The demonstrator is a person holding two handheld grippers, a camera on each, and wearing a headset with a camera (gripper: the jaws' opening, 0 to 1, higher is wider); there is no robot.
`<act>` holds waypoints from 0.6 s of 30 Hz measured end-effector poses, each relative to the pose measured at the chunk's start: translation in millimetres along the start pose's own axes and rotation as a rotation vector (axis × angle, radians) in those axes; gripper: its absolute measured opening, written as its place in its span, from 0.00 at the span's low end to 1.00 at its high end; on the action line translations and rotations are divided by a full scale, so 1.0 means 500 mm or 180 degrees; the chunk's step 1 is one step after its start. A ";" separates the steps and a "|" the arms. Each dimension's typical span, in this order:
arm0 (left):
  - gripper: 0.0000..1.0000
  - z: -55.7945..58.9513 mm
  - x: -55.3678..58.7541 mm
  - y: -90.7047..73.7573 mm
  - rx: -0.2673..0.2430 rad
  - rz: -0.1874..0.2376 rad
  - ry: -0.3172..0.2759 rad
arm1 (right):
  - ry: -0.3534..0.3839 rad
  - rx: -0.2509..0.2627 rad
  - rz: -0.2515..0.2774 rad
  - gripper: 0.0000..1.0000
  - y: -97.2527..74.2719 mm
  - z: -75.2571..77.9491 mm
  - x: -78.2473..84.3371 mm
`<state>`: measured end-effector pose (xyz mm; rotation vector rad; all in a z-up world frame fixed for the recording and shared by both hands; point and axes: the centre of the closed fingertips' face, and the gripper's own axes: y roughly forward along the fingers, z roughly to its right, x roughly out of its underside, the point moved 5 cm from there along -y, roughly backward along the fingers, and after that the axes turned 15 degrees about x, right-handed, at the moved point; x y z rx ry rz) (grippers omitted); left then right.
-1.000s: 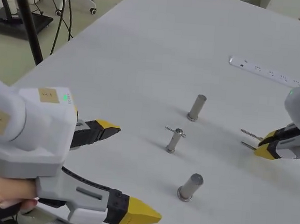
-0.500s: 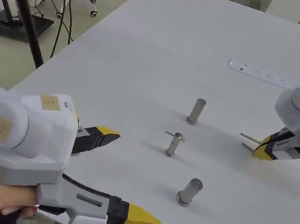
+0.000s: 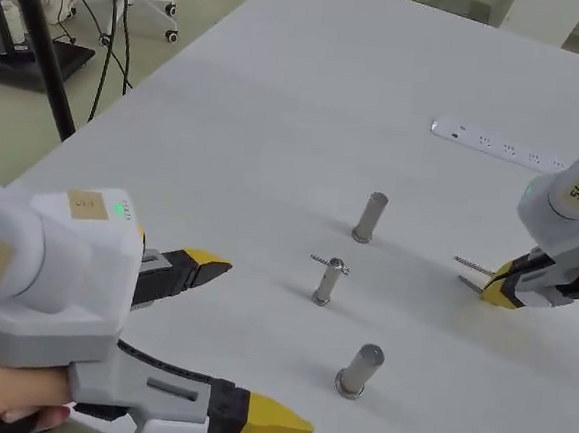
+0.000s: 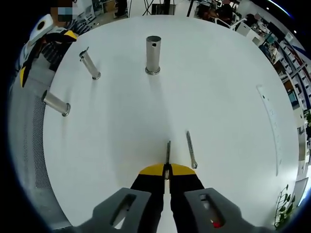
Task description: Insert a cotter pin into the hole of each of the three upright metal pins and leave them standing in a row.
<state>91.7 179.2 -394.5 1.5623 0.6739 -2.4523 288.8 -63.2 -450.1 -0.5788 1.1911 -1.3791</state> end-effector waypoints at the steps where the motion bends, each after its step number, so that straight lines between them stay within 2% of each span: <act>1: 0.96 0.000 -0.002 0.000 0.0001 0.0012 0.0002 | -0.0003 -0.0006 0.0010 0.00 -0.001 0.000 -0.001; 7: 0.93 0.001 -0.005 -0.001 0.0007 -0.0001 0.0006 | 0.0032 0.0064 0.0226 0.00 -0.031 0.007 -0.028; 10: 0.93 0.002 -0.009 0.003 -0.0012 -0.0008 0.0012 | -0.0034 0.0129 0.0301 0.00 -0.050 0.005 -0.035; 18: 0.91 0.003 -0.016 0.021 0.0052 -0.0022 0.0004 | -0.0189 0.0311 0.0430 0.00 -0.094 -0.002 -0.035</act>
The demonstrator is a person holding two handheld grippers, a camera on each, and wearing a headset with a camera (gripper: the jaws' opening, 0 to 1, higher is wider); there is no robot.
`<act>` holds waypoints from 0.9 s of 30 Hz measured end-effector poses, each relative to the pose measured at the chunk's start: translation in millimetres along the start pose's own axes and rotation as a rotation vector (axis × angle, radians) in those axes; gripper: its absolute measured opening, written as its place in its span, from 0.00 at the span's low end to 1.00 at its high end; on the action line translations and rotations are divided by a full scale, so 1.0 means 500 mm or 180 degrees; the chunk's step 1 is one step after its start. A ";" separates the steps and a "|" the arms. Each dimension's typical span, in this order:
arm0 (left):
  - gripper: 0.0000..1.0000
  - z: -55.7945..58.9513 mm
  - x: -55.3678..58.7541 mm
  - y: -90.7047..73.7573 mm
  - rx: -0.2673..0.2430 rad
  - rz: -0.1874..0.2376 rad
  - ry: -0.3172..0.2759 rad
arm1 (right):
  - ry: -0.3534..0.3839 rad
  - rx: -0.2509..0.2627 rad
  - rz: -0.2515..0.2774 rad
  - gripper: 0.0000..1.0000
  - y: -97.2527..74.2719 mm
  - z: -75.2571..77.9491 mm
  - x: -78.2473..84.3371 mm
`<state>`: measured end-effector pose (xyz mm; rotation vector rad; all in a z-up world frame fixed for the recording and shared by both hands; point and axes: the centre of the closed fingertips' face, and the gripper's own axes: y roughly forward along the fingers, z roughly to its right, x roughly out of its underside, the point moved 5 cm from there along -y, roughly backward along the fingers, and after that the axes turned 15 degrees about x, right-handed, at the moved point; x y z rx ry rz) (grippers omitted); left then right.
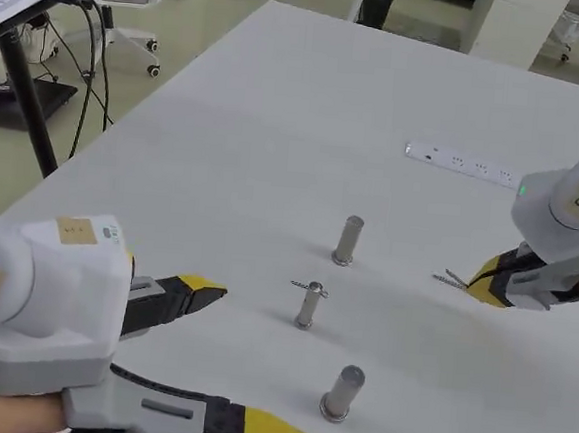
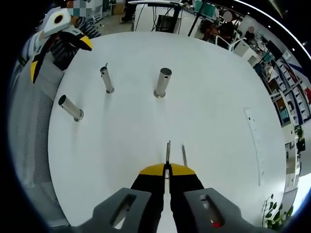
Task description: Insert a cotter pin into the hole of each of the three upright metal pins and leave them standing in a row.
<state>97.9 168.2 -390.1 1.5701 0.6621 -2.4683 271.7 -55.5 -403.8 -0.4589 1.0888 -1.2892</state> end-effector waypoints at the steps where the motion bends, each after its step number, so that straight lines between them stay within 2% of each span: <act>1: 0.90 0.000 -0.002 0.004 0.0014 -0.0006 -0.0006 | 0.0005 0.0022 0.0020 0.00 -0.005 0.000 0.000; 4: 0.85 -0.004 -0.008 0.010 0.0015 -0.0010 -0.0009 | 0.0045 0.0104 0.0095 0.00 -0.025 -0.002 -0.002; 9: 0.84 -0.015 -0.017 0.019 -0.0026 -0.0041 0.0020 | 0.0135 0.0257 0.0273 0.00 -0.063 -0.011 -0.008; 16: 0.78 -0.025 -0.039 0.033 0.0057 -0.0016 0.0031 | 0.0188 0.0413 0.0463 0.00 -0.103 -0.031 -0.019; 27: 0.73 -0.024 -0.075 0.059 0.0211 0.0004 0.0059 | 0.0200 0.0595 0.0683 0.00 -0.144 -0.057 -0.046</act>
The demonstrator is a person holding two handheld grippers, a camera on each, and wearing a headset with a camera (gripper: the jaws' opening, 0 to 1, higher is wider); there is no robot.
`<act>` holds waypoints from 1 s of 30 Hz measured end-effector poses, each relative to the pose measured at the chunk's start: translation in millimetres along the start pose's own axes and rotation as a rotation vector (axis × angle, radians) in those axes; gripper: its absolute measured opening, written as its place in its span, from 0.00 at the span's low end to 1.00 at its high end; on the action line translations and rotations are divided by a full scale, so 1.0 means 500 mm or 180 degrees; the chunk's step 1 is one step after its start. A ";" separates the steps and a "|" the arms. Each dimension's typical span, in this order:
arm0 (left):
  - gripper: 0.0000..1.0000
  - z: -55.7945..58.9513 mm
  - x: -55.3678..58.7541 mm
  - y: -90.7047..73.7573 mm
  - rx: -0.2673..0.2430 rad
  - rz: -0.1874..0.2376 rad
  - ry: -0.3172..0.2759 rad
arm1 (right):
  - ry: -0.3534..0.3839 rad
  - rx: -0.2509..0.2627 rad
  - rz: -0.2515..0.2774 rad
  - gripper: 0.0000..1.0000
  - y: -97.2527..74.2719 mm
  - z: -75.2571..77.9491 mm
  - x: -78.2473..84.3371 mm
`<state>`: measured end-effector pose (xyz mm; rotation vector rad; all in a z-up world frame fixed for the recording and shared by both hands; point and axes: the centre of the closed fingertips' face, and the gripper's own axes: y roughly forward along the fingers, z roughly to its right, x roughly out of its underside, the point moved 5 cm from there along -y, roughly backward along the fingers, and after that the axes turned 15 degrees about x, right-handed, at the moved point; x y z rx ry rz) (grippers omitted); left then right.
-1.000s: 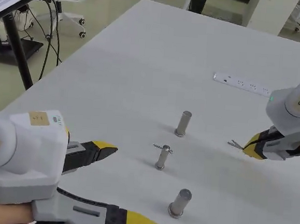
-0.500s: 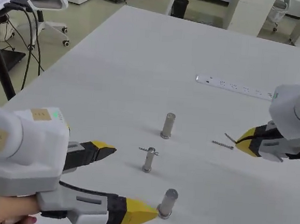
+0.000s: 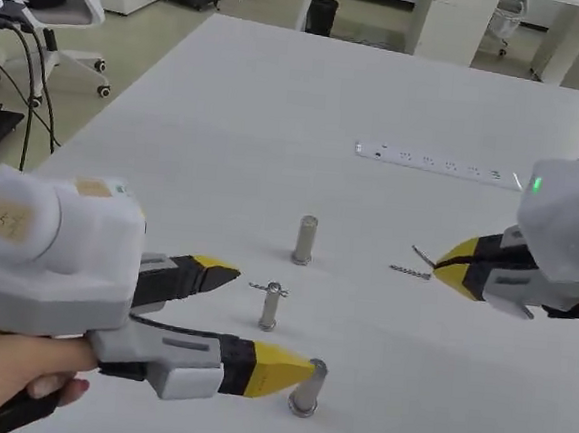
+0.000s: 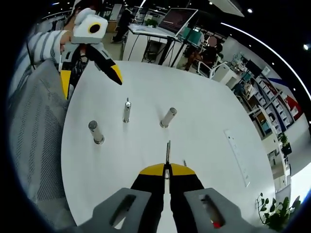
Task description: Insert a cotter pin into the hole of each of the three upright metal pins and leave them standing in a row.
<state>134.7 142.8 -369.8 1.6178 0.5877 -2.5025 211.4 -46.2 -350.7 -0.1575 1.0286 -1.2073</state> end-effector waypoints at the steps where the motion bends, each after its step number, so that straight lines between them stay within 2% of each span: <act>1: 0.72 0.000 -0.001 0.001 0.0007 0.0004 -0.0001 | -0.0027 0.0011 0.0016 0.00 -0.004 -0.005 -0.003; 7: 0.65 -0.007 -0.013 0.013 0.0085 -0.0014 -0.0050 | -0.0122 -0.0062 0.0148 0.00 -0.024 -0.039 -0.023; 14: 0.58 -0.014 -0.016 0.026 0.0144 -0.0049 -0.0136 | -0.0270 0.0018 0.0279 0.00 -0.041 -0.071 -0.049; 18: 0.54 -0.015 -0.022 0.034 0.0187 -0.0005 -0.0194 | -0.0316 0.0049 0.0364 0.00 -0.056 -0.085 -0.070; 22: 0.48 -0.014 -0.033 0.044 0.0251 0.0111 -0.0324 | -0.0422 0.0103 0.0411 0.00 -0.063 -0.095 -0.084; 25: 0.44 -0.012 -0.038 0.051 0.0307 0.0126 -0.0416 | -0.0579 0.0183 0.0424 0.00 -0.062 -0.103 -0.092; 30: 0.37 -0.006 -0.048 0.060 0.0397 0.0214 -0.0555 | -0.0754 0.0188 0.0460 0.00 -0.057 -0.126 -0.106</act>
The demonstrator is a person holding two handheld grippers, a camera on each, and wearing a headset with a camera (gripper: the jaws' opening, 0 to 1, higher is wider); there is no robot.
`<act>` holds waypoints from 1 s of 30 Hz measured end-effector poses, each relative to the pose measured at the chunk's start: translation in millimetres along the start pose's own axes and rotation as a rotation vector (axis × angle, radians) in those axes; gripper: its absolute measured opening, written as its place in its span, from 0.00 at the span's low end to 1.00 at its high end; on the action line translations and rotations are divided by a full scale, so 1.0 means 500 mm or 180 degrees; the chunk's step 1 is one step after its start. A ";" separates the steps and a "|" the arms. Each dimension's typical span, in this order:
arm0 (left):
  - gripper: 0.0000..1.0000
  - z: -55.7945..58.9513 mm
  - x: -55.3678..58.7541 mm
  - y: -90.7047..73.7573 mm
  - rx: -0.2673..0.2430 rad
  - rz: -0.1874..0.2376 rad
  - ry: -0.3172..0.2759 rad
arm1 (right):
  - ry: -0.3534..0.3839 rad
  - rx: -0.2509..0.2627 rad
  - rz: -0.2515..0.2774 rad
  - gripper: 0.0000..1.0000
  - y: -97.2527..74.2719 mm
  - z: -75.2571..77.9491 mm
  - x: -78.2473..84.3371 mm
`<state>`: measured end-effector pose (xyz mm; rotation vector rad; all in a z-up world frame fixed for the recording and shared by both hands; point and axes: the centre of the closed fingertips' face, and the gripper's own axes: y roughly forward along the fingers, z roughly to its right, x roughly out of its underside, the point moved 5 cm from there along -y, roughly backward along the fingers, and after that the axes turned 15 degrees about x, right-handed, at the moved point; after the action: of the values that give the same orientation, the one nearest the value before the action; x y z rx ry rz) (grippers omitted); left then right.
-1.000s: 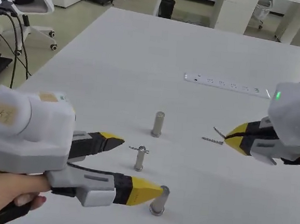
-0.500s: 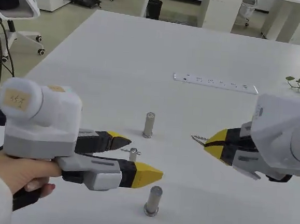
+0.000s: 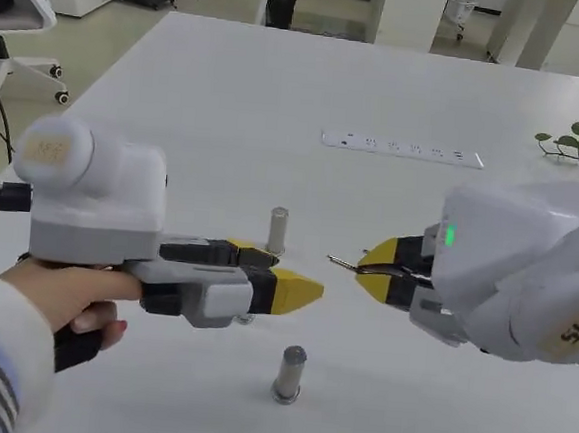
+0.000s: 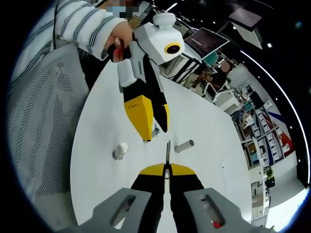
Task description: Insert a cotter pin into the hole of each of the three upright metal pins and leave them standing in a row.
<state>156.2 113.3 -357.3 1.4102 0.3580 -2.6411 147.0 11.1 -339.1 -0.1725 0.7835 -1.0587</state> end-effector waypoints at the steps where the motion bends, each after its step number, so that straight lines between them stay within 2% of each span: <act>1: 0.35 0.001 -0.002 0.001 0.0018 0.0022 -0.0021 | -0.0017 -0.0002 0.0008 0.00 0.001 -0.003 -0.003; 6: 0.27 0.007 -0.005 0.004 0.0109 0.0059 -0.0097 | -0.0082 -0.0030 0.0045 0.00 0.006 -0.013 -0.016; 8: 0.25 0.008 -0.001 0.005 0.0130 0.0032 -0.0210 | -0.0092 -0.0039 0.0076 0.00 0.009 -0.015 -0.023; 15: 0.18 0.014 -0.002 0.008 0.0209 0.0086 -0.0257 | -0.0153 -0.0073 0.0118 0.00 0.011 -0.020 -0.033; 22: 0.04 0.018 -0.001 0.012 0.0287 0.0117 -0.0305 | -0.0184 -0.0066 0.0133 0.00 0.011 -0.020 -0.035; 30: 0.00 0.013 0.001 0.015 0.0309 0.0130 -0.0377 | -0.0196 -0.0069 0.0139 0.00 0.011 -0.020 -0.035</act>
<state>152.3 104.3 -355.2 1.2647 0.1886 -2.7264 140.0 30.8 -340.4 -0.2047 0.7402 -0.9997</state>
